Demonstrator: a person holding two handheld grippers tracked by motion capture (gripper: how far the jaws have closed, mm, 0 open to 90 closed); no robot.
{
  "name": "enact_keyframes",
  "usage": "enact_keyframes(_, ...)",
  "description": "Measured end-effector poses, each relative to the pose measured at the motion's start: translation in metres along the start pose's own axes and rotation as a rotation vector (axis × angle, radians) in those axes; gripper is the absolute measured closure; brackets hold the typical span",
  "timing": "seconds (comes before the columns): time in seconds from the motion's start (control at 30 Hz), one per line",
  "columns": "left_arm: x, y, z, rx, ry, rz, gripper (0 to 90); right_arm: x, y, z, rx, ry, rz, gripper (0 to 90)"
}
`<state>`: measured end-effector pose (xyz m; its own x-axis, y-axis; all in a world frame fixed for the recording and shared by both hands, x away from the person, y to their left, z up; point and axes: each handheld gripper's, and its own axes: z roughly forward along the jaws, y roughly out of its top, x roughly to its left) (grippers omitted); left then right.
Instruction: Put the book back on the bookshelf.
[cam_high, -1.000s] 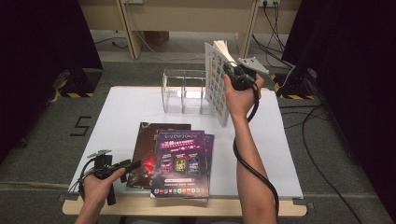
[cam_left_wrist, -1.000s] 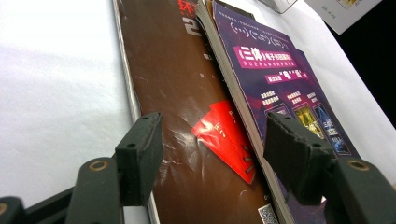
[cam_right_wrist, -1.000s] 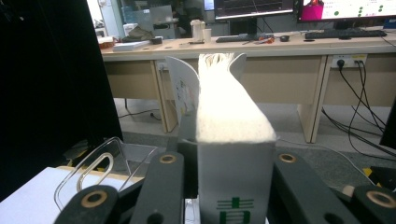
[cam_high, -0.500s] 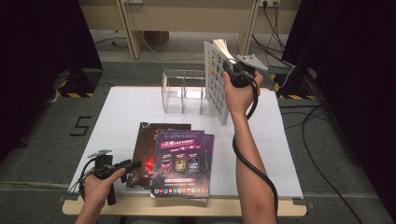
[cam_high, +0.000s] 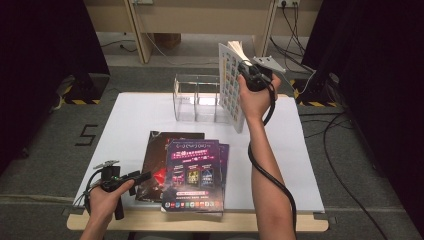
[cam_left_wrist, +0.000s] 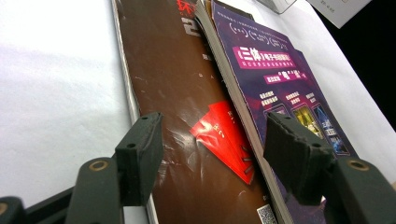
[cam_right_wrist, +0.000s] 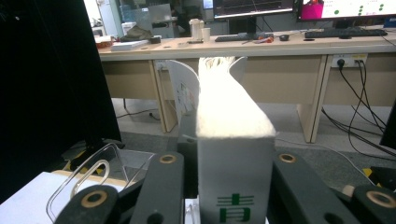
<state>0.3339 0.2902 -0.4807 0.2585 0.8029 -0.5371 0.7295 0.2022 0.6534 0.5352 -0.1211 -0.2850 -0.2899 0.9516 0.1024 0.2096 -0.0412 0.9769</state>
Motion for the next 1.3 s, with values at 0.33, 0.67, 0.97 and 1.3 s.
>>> enact_keyframes(0.33,0.000,-0.001,0.001,0.007,-0.001,0.003,36.8,0.000,0.002,0.005,-0.002,-0.004,0.005,74.4)
enact_keyframes(0.67,-0.001,0.000,0.001,0.002,0.003,0.004,36.8,0.002,0.006,0.012,-0.004,-0.005,0.003,74.4)
enact_keyframes(0.97,0.000,0.000,0.000,-0.001,0.003,0.002,36.8,0.006,0.004,0.016,-0.003,0.000,0.004,74.4)
enact_keyframes(1.3,0.001,0.001,-0.002,-0.003,0.004,0.002,36.8,0.006,0.005,0.022,-0.009,-0.005,0.007,74.4)
